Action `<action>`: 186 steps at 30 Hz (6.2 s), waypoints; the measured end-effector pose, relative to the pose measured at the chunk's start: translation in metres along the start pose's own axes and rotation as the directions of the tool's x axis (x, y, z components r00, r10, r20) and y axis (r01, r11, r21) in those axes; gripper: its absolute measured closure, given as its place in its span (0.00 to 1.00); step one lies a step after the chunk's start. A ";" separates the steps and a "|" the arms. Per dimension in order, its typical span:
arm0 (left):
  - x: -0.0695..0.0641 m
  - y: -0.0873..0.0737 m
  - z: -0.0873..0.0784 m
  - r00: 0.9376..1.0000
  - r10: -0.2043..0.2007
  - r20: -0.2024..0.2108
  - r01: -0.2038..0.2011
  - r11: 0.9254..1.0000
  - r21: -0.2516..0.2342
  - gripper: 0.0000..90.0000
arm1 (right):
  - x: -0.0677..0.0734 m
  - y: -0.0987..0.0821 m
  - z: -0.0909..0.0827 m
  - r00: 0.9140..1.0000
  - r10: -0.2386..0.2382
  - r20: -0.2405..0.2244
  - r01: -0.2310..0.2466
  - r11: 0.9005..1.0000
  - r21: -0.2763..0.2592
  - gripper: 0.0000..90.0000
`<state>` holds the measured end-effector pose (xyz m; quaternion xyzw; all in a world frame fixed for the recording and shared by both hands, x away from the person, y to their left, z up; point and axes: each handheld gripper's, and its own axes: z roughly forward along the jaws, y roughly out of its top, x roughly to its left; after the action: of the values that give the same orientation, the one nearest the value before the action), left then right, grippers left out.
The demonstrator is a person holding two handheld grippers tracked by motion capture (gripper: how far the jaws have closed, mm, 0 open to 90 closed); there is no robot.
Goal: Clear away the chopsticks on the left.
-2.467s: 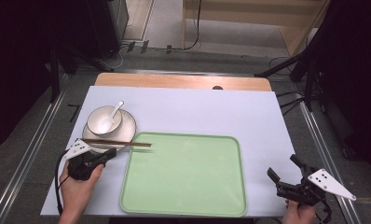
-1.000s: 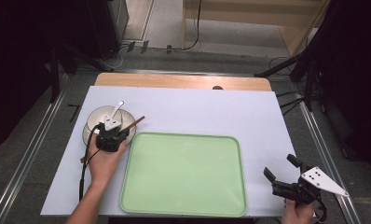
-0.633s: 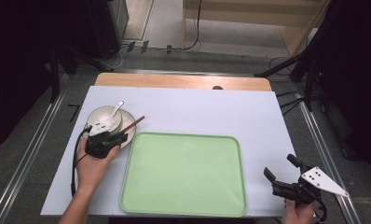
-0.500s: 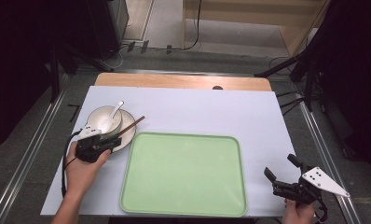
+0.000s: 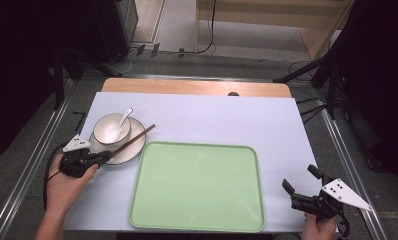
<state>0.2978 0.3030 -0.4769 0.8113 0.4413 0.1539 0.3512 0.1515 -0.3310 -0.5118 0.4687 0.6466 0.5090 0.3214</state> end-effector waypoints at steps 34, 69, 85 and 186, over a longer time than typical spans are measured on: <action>-0.016 0.011 0.016 0.998 0.034 0.044 -0.037 0.997 0.068 0.95 | 0.002 -0.001 0.001 1.000 -0.001 0.003 0.001 1.000 0.011 0.01; -0.125 -0.030 0.028 0.983 -0.111 0.144 0.098 0.991 0.096 0.94 | 0.001 -0.001 0.002 1.000 0.001 -0.001 -0.001 1.000 0.008 0.01; -0.128 -0.031 0.033 0.985 -0.123 0.121 0.110 0.988 0.111 0.92 | 0.000 -0.002 0.002 1.000 -0.002 -0.001 0.002 1.000 0.007 0.01; -0.030 0.005 0.007 0.993 -0.086 -0.081 0.082 0.995 -0.054 0.76 | 0.001 -0.003 0.005 1.000 -0.010 -0.008 0.010 1.000 0.025 0.01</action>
<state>0.2879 0.2730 -0.4766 0.7759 0.4851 0.1837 0.3590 0.1554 -0.3286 -0.5157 0.4673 0.6564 0.5013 0.3154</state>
